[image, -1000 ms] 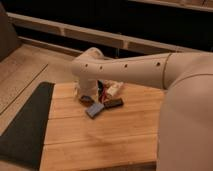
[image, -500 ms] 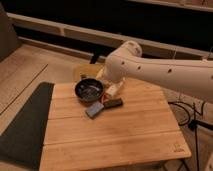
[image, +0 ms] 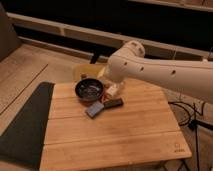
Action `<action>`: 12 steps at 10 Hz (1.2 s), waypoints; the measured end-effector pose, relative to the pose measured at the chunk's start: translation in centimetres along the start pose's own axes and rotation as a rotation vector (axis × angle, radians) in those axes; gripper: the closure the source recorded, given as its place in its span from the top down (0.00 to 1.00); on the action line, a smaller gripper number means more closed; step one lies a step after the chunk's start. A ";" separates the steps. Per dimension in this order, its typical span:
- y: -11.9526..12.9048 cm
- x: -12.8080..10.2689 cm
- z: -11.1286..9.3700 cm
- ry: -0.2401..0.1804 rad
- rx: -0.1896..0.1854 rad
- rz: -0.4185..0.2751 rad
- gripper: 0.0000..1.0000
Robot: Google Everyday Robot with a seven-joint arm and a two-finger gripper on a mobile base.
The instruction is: Stand the bottle upright
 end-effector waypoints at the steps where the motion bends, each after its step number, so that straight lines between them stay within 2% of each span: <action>1: -1.7 -2.7 0.2 -0.051 -0.008 0.025 0.65; 3: -7.0 -9.0 0.7 -0.167 -0.054 0.112 0.65; 6: -12.6 -13.2 1.9 -0.236 -0.141 0.216 0.65; 9: -12.1 -13.0 2.1 -0.231 -0.153 0.219 0.65; 11: -12.6 -13.1 2.0 -0.233 -0.140 0.216 0.65; 12: -13.6 -13.0 3.0 -0.217 -0.110 0.225 0.65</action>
